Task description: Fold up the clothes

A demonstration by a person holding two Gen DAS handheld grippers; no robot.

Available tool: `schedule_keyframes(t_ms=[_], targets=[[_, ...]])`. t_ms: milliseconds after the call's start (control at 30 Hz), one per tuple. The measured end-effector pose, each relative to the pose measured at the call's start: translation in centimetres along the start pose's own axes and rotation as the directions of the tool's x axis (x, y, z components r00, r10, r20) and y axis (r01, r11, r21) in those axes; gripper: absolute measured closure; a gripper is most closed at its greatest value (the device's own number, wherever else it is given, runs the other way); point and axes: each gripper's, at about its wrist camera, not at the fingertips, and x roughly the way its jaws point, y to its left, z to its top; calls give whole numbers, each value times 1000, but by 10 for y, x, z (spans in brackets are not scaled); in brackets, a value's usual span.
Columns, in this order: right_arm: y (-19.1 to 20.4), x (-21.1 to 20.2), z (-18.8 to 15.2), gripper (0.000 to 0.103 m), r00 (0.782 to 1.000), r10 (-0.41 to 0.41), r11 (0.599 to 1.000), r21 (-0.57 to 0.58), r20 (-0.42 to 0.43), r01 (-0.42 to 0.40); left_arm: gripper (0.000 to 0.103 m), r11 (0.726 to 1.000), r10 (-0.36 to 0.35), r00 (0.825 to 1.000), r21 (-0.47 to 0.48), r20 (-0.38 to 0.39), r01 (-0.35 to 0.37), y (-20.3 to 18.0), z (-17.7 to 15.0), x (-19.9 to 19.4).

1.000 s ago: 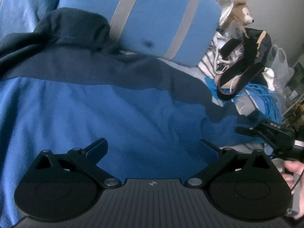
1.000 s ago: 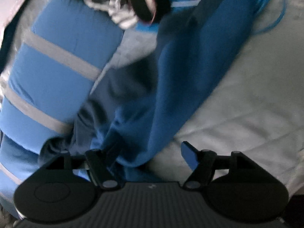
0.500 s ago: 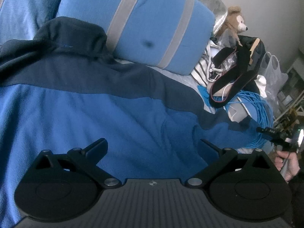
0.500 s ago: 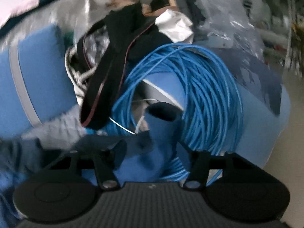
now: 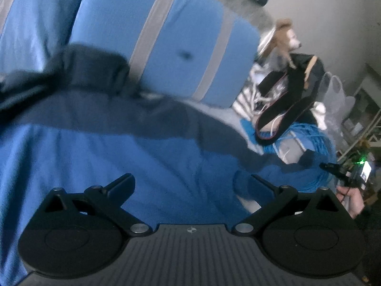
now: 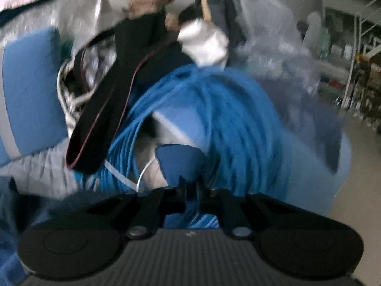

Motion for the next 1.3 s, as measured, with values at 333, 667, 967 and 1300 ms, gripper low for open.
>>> schedule_keyframes(t_ms=[333,667,967,1300], targets=[[-12,-6,13,55,998,-59,988,-146,-5,58,0,998,56,998,15,26,-56,3,-2,-2],[24,-62,33,10,999,40,978,-204,-16,-42,0,999,31,997,-18,67,-30,2,6,-17],[83,-138,62,0,920,376,899,-197,-114,-392,0,994,87,983,46,164,-96,-4,5,-83],[135,-221,113,0,756,639,740,-152,-143,-655,0,941,249,923,152,294,-302,-18,69,-226]])
